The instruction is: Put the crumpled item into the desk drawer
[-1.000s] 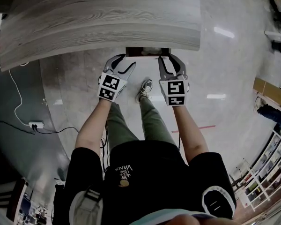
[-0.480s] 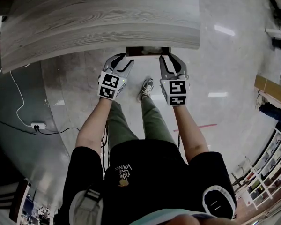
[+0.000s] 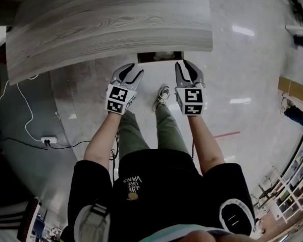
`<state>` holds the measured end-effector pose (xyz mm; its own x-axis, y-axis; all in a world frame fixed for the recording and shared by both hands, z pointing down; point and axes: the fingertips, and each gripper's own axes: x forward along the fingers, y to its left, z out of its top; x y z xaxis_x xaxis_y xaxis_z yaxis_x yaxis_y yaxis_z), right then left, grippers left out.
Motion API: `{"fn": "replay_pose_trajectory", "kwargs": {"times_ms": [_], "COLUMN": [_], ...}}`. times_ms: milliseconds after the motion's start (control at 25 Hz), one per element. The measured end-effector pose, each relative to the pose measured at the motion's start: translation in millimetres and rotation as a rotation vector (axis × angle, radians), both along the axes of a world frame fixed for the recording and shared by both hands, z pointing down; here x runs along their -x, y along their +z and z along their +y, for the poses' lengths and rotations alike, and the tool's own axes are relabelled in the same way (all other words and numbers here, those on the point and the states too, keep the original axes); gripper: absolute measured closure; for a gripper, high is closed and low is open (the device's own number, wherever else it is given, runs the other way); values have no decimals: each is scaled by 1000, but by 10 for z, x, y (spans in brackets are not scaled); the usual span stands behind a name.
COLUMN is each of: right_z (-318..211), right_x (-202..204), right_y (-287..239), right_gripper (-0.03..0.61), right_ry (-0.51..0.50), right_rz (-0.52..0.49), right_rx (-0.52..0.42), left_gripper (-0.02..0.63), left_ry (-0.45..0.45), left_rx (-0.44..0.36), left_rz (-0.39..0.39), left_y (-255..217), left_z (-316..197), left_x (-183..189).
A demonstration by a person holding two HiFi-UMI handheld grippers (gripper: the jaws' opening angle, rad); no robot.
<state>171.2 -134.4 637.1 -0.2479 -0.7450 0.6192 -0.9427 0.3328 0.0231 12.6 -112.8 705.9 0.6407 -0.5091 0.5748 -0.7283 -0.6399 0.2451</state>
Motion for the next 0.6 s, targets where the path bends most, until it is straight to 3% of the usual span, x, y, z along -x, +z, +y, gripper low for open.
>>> {"fn": "replay_pose_trajectory", "kwargs": {"times_ms": [160,280,600], "right_z": [73,130,287], "right_x": [-39,-70,-110], "right_y": [-97,-173,-398], "right_gripper": [546,548,575], "right_ry": [41,80,154], "right_rz": [5,4,-14], "right_rx": [-21,-30,-54], "left_gripper": [426,478,516], "left_ry": [11,29,81], "left_rx": [-33,-64,-108], "left_rz": [18,28,60], "left_y": [-225,-406,-790], "left_z": [-8,-18,3], "left_x": [-13,-28,-91]}}
